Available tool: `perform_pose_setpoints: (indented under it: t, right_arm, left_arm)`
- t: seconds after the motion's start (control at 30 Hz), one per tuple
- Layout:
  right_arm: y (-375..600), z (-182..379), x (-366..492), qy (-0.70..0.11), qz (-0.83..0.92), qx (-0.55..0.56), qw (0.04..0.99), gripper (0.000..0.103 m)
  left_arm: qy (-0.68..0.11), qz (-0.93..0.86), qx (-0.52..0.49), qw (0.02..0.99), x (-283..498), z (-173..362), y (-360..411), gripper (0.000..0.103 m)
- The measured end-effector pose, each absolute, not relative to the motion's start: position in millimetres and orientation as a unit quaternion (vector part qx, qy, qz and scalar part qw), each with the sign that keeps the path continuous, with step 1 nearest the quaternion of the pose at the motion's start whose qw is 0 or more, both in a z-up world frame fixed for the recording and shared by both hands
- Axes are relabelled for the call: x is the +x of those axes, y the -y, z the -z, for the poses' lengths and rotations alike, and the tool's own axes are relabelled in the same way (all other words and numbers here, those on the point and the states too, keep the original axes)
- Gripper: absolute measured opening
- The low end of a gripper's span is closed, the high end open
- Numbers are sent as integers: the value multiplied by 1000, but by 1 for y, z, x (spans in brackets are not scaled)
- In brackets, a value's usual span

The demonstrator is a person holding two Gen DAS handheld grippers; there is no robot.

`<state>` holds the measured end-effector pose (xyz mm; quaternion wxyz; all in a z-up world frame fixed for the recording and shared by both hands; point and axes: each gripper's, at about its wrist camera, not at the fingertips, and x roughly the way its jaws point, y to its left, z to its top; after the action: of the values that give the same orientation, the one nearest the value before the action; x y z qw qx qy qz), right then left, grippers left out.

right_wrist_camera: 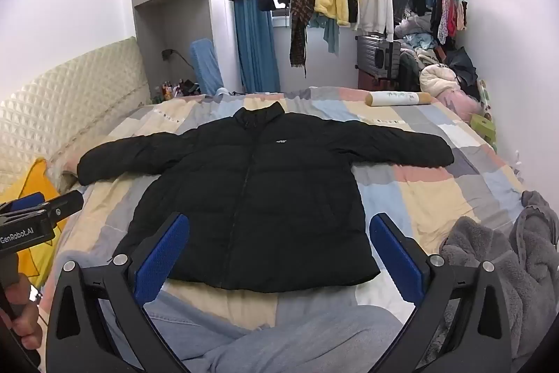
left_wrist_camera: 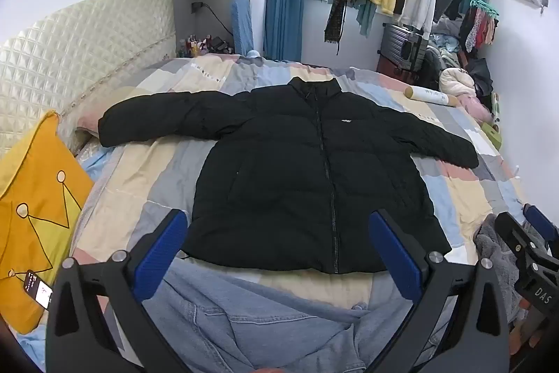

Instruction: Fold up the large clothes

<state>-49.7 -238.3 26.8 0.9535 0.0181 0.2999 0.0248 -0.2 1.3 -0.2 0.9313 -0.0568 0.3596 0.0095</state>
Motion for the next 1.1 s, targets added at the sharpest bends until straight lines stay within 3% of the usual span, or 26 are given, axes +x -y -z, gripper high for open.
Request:
perform_pose_setpoints:
  t: [0.5,1.1]
  right_arm:
    - [239,-31,-46,-297,-24,18,954,103]
    - [244,3,-21,-293,-26,16,956,103]
  left_arm:
    - [-357,-14,-51,932,5,1,0,103]
    - [-356,-6,-51,933,33,28,-2,103]
